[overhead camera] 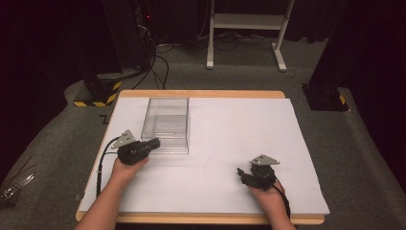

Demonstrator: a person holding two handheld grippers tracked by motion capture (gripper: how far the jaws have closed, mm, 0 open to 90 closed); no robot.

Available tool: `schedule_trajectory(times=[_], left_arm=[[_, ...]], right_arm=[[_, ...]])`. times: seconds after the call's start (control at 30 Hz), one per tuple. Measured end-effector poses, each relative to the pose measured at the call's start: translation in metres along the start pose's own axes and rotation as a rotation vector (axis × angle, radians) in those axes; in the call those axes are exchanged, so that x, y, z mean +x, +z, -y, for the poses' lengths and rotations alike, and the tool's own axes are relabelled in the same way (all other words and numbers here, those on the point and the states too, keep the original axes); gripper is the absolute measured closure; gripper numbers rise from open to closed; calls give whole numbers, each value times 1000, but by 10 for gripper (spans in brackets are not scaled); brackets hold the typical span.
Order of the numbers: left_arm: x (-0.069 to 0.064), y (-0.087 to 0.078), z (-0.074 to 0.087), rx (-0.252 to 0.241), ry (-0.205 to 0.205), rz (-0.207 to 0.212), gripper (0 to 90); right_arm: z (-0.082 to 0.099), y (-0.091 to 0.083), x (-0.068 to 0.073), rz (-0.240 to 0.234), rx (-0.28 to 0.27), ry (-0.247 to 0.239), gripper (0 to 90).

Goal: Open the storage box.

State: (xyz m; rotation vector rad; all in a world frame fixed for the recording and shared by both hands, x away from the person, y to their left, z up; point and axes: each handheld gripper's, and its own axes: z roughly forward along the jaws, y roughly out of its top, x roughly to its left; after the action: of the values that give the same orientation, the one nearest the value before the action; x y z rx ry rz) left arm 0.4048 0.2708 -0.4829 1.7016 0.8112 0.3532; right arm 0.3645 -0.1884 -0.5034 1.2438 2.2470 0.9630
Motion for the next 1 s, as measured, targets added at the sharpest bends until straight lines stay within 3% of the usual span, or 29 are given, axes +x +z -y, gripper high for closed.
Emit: schedule_trajectory(times=[0.07,0.17,0.37,0.43,0.67,1.0], left_arm=[[0,2,0,-21,-21,30,631],[-1,3,1,-33,-14,45,603],[2,3,1,-36,-2,12,754],[5,2,2,-41,-5,23,797],[7,0,2,-39,4,50,817],[4,-5,2,-24,13,56,823]], right_arm=[[0,0,0,0,0,0,360],[0,0,0,0,0,0,360],[0,0,0,0,-1,-3,360],[0,0,0,0,-1,-3,360],[0,0,0,0,-2,-3,360],[0,0,0,0,-1,-3,360]])
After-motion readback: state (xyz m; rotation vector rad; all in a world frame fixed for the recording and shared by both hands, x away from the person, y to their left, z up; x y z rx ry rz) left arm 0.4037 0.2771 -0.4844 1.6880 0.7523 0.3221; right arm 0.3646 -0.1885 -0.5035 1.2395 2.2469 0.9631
